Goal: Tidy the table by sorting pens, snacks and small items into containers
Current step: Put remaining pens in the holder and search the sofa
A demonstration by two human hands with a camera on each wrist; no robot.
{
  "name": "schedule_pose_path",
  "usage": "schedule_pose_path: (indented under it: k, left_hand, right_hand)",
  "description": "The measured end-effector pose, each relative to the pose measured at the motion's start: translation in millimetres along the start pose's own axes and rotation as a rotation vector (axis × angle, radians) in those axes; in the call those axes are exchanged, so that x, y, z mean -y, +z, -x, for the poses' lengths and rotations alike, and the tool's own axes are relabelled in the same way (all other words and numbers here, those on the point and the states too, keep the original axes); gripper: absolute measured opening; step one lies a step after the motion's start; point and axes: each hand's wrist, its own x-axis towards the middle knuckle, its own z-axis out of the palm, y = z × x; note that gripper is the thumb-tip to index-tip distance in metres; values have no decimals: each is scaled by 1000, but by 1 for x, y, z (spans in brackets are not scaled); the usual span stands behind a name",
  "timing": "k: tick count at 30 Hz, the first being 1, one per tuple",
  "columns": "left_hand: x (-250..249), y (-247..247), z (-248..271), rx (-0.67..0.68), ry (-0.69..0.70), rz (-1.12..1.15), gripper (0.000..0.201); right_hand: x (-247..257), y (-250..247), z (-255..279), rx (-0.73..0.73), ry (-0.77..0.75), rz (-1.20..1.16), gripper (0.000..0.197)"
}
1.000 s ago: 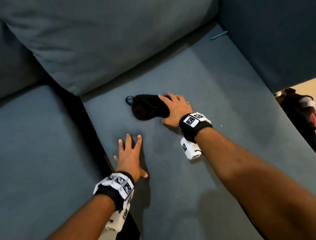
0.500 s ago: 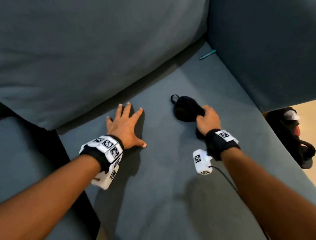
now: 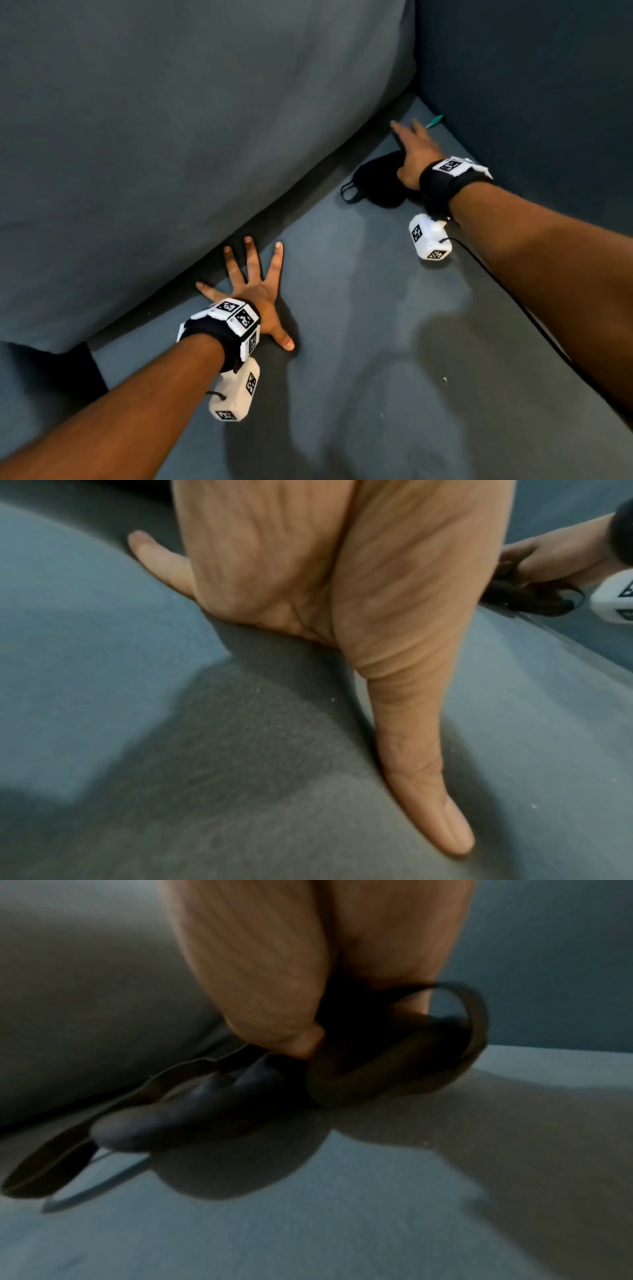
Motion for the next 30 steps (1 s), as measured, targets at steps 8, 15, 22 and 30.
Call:
schedule_pose_path:
  k: [8, 15, 22, 30]
  left_hand:
    - [-9, -3, -6, 64, -49, -34, 171]
    - [-8, 2, 1, -4, -10, -50, 172]
    - [-2, 8, 15, -110, 32, -44, 172]
    - [19, 30, 33, -273, 112, 10, 146]
  right_hand:
    - [-5, -8, -3, -151, 85, 79, 39]
    - [11, 48, 154, -2, -305, 29, 23]
    - [7, 104, 324, 257, -435, -134, 33]
    - [-9, 80, 323, -110, -89, -289, 32]
